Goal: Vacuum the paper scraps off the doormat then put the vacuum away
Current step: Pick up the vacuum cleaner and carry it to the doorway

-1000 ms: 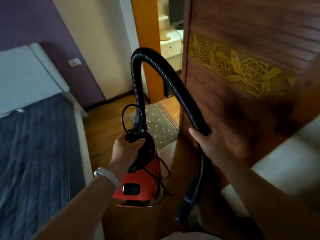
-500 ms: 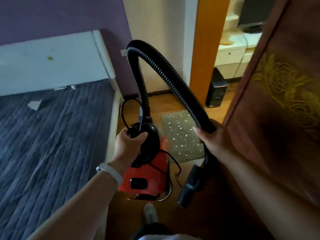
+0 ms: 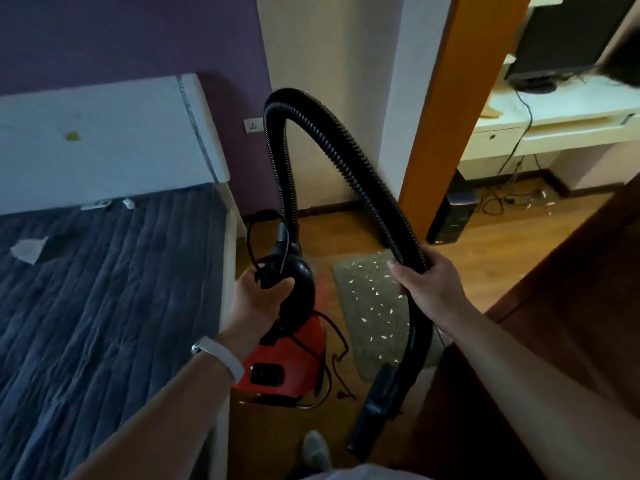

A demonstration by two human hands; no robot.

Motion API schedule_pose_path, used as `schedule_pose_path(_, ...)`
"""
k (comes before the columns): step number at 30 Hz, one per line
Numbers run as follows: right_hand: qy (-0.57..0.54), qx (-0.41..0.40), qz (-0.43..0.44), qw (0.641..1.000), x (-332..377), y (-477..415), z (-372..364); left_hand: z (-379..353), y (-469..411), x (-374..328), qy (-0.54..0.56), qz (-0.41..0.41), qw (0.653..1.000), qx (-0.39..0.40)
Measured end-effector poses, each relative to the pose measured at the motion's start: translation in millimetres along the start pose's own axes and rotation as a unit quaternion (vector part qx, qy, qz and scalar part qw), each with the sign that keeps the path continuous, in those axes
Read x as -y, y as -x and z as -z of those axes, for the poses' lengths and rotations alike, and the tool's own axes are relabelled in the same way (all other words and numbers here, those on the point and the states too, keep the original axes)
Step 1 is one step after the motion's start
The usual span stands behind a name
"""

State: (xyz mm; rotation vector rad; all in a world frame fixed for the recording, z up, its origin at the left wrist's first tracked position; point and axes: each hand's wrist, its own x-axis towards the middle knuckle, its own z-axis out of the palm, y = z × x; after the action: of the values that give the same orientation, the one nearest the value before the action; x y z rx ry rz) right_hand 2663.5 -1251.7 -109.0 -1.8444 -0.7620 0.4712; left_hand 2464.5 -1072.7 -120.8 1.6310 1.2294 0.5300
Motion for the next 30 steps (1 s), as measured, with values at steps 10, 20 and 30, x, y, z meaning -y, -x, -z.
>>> schedule_pose_path(10,-0.032,-0.029,-0.029,0.999,28,-124,-64,37,-140,-34,-0.008,-0.021,1.000,0.007)
schedule_pose_path(20,-0.109,0.025,-0.051,0.992,12,-294,-127,18,-285,-53,-0.024,0.004,1.000,0.004)
schedule_pose_path(30,-0.116,0.041,-0.085,0.989,8,-469,-144,-10,-436,-94,-0.056,0.026,0.998,-0.002)
